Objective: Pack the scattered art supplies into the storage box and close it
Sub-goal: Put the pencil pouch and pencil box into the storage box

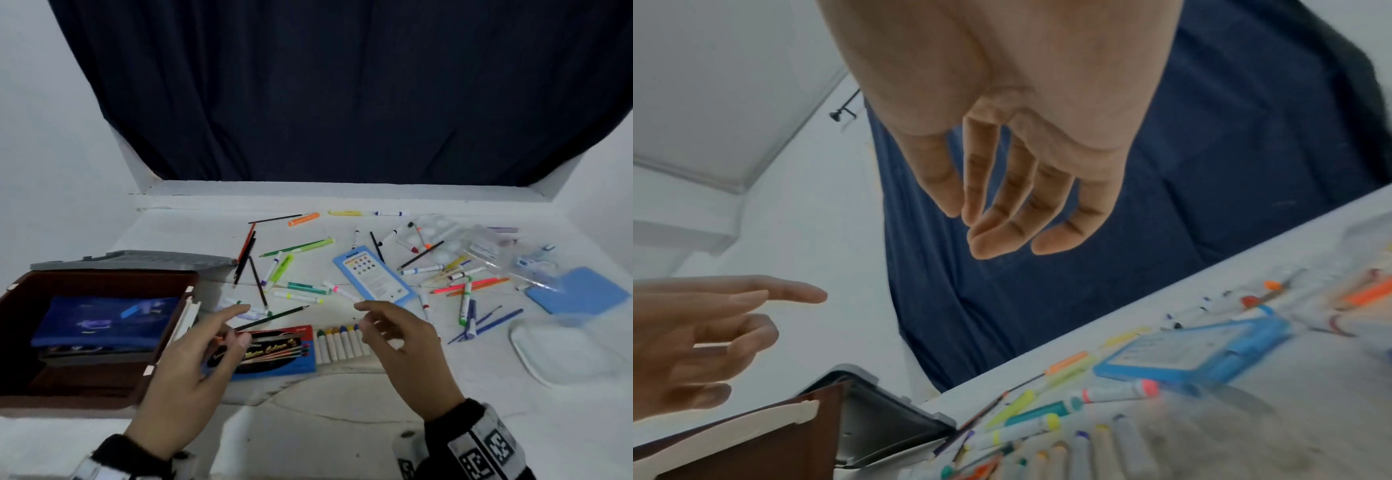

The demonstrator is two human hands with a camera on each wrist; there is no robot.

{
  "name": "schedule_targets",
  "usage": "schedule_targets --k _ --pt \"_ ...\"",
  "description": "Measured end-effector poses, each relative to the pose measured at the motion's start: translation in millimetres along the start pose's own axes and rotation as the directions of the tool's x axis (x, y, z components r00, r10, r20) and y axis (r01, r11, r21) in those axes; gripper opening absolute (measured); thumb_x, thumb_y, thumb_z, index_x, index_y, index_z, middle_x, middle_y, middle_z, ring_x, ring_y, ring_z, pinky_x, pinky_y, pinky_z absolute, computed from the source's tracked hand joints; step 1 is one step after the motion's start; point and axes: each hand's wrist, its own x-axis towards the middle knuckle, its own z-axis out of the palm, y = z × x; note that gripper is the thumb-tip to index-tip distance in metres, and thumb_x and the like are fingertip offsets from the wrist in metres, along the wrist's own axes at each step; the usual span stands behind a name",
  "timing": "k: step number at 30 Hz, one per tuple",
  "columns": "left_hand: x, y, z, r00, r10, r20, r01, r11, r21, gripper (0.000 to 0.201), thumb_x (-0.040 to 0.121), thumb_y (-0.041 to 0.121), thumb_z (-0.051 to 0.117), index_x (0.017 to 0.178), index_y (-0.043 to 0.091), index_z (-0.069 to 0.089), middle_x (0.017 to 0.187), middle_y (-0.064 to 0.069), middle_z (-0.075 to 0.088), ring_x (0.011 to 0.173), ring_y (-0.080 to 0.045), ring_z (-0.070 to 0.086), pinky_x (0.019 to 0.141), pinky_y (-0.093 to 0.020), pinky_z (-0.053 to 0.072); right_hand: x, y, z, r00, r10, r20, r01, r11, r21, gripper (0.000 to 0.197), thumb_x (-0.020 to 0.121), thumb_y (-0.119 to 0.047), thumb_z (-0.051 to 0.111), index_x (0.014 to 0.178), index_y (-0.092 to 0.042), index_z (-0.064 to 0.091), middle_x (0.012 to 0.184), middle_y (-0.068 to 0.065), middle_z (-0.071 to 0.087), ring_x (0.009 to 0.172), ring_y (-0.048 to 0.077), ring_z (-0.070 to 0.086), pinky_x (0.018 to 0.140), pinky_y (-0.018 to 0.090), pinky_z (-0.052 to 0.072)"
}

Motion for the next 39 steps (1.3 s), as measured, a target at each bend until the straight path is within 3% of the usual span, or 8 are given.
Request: schedule_targets --k 6,11,17,25,29,32,36,39 --pt "31 -12 53 0.986 -0.052 0.156 0.054 0.998 -0.010 0.038 0.089 0.044 0.057 0.126 0.042 0.058 0.094 0.007 0.063 0.092 -0.016 0.063 0.080 -0.024 0.050 20 44 -29 0.981 0.137 -0.135 -0.141 0.990 -0.020 0.019 0.091 -0.013 0.066 0.096 -0.030 0.070 0.079 -0.009 0.069 0.071 0.012 0.067 0.066 0.021 0.054" --pt "60 -38 86 0.950 -0.133 0.282 0.117 0.990 0.075 0.042 0.088 0.049 0.052 0.130 0.049 0.049 0.104 0.018 0.061 0.103 0.001 0.058 0.087 -0.013 0.045 74 82 -55 0.967 0.175 -0.186 -0.215 0.951 -0.221 0.012 0.091 -0.013 0.063 0.097 -0.021 0.070 0.082 -0.004 0.069 0.074 0.004 0.064 0.061 0.010 0.046" --pt "86 -67 105 0.852 -0.246 0.462 0.176 0.966 0.190 0.036 0.099 0.040 0.052 0.134 0.047 0.048 0.100 0.019 0.065 0.097 0.002 0.060 0.092 -0.027 0.050 161 135 -77 0.969 0.234 -0.081 -0.241 0.818 -0.522 0.022 0.091 -0.015 0.060 0.111 -0.017 0.067 0.102 0.004 0.070 0.090 0.021 0.063 0.077 0.026 0.045" --pt "95 -68 111 0.821 -0.285 0.494 0.214 0.957 0.195 0.028 0.100 0.042 0.047 0.127 0.050 0.051 0.109 0.025 0.062 0.102 0.007 0.058 0.094 -0.018 0.046 224 180 -74 0.887 0.429 0.172 -0.123 0.579 -0.806 0.048 0.098 -0.021 0.044 0.146 -0.022 0.040 0.145 0.004 0.047 0.127 0.028 0.048 0.102 0.045 0.044" --pt "101 -66 109 0.810 -0.313 0.496 0.260 0.950 0.174 0.025 0.098 0.040 0.051 0.121 0.047 0.056 0.095 0.016 0.070 0.085 0.004 0.064 0.077 -0.013 0.048 233 187 -72 0.854 0.479 0.204 -0.021 0.423 -0.906 0.042 0.100 -0.022 0.038 0.141 -0.022 0.043 0.137 0.006 0.049 0.122 0.030 0.046 0.096 0.045 0.046" --pt "104 -62 109 0.808 -0.348 0.476 0.314 0.937 0.152 0.021 0.093 0.048 0.050 0.112 0.048 0.058 0.085 0.005 0.070 0.074 -0.007 0.066 0.072 -0.025 0.053 240 188 -68 0.845 0.479 0.237 0.078 0.327 -0.942 0.035 0.096 -0.020 0.041 0.128 -0.026 0.053 0.125 0.004 0.052 0.118 0.028 0.045 0.095 0.046 0.041" --pt "112 -53 107 0.791 -0.394 0.468 0.376 0.917 0.135 0.048 0.078 0.074 0.039 0.111 0.049 0.062 0.095 0.027 0.068 0.082 0.002 0.068 0.080 -0.023 0.054 245 187 -67 0.841 0.472 0.263 0.135 0.288 -0.948 0.036 0.091 -0.012 0.049 0.120 -0.029 0.061 0.122 0.002 0.053 0.120 0.025 0.045 0.098 0.047 0.036" --pt "113 -42 107 0.776 -0.413 0.476 0.397 0.907 0.140 0.039 0.083 0.063 0.043 0.112 0.046 0.063 0.098 0.036 0.066 0.090 0.009 0.066 0.081 -0.014 0.051 240 182 -71 0.875 0.414 0.250 0.080 0.386 -0.919 0.034 0.091 -0.018 0.051 0.120 -0.029 0.064 0.120 0.001 0.060 0.115 0.024 0.053 0.097 0.042 0.037"
